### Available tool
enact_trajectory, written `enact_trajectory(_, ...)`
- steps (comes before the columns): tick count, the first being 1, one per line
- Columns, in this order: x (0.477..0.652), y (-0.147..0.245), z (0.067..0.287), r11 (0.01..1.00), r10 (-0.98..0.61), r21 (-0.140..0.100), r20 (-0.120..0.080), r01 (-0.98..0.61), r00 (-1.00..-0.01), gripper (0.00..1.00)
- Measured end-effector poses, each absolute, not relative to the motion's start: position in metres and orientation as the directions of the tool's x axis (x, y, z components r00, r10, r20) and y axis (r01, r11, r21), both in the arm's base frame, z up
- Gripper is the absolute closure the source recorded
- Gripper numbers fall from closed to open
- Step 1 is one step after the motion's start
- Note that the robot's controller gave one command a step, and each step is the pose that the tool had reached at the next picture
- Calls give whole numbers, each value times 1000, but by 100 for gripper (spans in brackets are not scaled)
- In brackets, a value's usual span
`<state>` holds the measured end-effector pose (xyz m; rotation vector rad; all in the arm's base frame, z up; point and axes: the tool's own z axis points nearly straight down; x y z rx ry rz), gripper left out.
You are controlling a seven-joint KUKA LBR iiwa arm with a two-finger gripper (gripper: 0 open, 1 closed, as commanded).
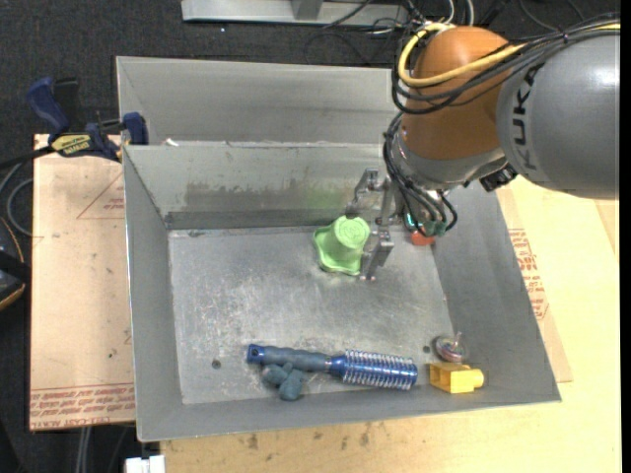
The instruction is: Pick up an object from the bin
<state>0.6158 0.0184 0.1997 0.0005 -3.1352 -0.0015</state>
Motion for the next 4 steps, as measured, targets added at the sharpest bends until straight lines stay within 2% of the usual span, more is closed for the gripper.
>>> enact_trajectory(1, 608, 20, 141, 997, 74, 3, -28, 73, -997, 0)
enact_trajectory(2, 659, 1, 183, 992, -124, -1, -11, -124, -992, 0)
enact_trajectory(3, 639, 1, 137, 998, -61, 0, -18, -61, -998, 0)
enact_trajectory(4, 642, 7, 139, 993, 119, 3, -8, 119, -993, 0)
